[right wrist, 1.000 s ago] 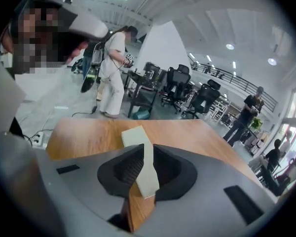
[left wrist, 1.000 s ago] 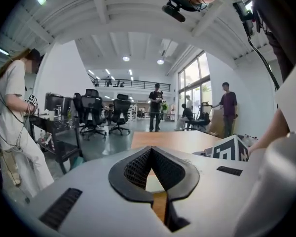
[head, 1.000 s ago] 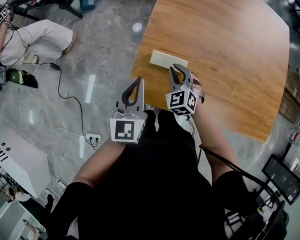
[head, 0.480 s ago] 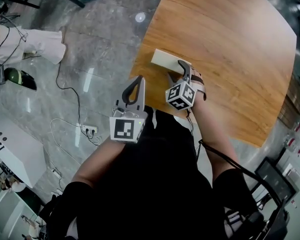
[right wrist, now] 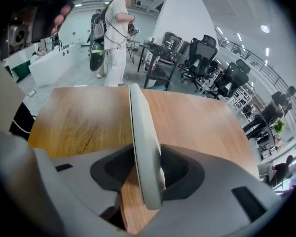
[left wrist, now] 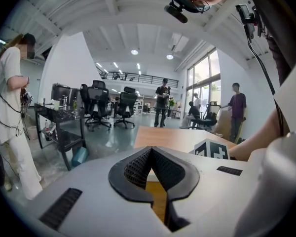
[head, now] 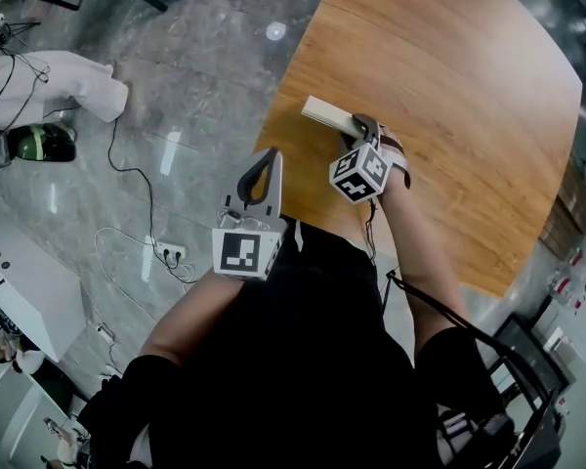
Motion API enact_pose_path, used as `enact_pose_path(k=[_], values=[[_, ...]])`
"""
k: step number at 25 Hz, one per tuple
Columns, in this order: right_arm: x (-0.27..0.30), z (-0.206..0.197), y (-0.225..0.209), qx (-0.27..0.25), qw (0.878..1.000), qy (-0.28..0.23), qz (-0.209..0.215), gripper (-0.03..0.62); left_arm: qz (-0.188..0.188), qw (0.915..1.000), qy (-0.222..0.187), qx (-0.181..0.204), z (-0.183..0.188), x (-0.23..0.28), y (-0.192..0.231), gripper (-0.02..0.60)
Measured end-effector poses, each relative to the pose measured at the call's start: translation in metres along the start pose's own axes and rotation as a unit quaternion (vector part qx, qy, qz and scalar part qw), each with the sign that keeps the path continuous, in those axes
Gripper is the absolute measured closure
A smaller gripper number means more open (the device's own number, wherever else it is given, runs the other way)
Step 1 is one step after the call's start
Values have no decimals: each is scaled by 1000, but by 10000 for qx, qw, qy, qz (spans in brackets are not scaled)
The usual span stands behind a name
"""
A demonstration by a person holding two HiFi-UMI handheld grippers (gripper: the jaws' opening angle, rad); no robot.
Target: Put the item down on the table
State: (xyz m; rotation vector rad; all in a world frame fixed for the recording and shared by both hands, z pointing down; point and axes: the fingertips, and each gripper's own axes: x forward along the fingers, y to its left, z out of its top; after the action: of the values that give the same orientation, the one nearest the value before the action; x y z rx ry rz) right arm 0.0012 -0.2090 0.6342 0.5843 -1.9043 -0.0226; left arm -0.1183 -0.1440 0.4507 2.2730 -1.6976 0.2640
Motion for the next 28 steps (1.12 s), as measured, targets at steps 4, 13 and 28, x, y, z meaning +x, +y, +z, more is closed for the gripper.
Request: enact_pose_path(k=[4, 13, 28], values=[[1, 3, -4, 72, 9999, -50, 124, 442, 12, 10000, 41, -31, -2, 4, 3, 578], [-49, 14, -8, 426, 9937, -920, -480, 451, -154, 9998, -45, 88, 0, 8, -13, 578], [-254, 60, -24, 1290, 9378, -2710, -1747, 453, -639, 9919, -910, 618, 76, -11, -68, 578]])
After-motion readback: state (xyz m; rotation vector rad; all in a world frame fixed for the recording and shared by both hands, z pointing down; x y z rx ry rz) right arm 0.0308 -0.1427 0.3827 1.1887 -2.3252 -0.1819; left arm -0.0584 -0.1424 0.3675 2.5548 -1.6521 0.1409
